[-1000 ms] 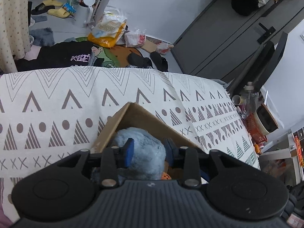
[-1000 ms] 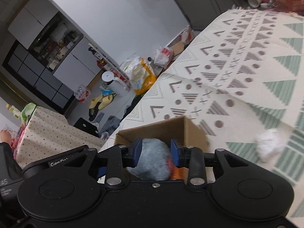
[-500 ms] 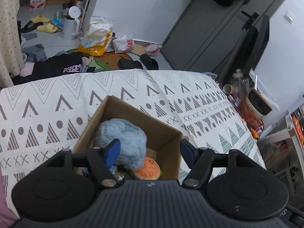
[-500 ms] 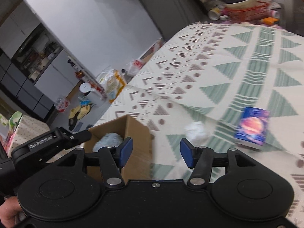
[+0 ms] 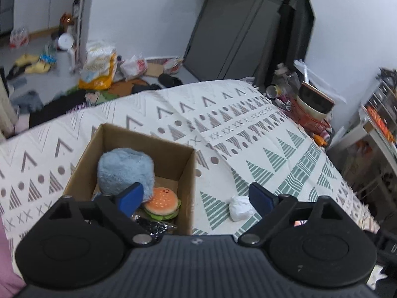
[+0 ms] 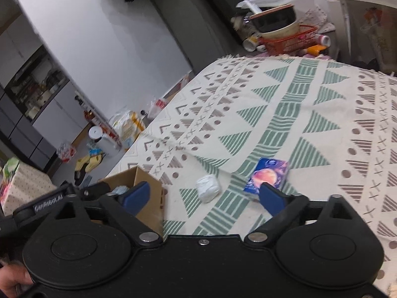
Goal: Organize soft objects
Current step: 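Grasp the white tissue bundle with the left tool while the right tool grasps the planet tissue pack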
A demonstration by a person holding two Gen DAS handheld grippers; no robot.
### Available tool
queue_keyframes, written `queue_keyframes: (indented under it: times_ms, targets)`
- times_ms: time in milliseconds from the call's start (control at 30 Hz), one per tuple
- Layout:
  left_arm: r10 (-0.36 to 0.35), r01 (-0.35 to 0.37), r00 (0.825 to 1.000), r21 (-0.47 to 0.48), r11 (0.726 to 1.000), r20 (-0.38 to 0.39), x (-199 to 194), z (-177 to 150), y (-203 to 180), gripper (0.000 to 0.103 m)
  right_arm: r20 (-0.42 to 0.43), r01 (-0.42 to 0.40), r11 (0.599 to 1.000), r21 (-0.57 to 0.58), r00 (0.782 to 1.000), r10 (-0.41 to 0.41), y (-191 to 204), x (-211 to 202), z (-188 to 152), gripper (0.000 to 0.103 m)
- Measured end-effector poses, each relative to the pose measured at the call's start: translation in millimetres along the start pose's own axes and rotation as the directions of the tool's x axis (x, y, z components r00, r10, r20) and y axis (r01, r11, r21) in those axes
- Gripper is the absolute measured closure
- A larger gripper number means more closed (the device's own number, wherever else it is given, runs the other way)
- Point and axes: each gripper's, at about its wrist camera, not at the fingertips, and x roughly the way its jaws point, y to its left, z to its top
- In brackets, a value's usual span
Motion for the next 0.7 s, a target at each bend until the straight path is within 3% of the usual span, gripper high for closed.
queue_keyframes:
  times_ms: [367,567,700]
  targets:
    - [-0.028,0.031,0.999,0.116,0.993,-0.024,4,-5,-47,0.008,0.041,-0.020,0.991,0.129,0.999,0.014,-44,4,-3,0.004]
    - [0.013,-0.008,0.999,0.143,0.990,-0.038,21,-13,-69,0.009,0.010,-0.022,0.985,0.173,1.000,0.021,-62,23,-9,0.011]
    - [-0.012,0.023,0.997,0.161,0.987,-0.071,34,-15,-79,0.009,-0.004,-0.016,0.980,0.199,1.000,0.017,-74,35,-11,0.017]
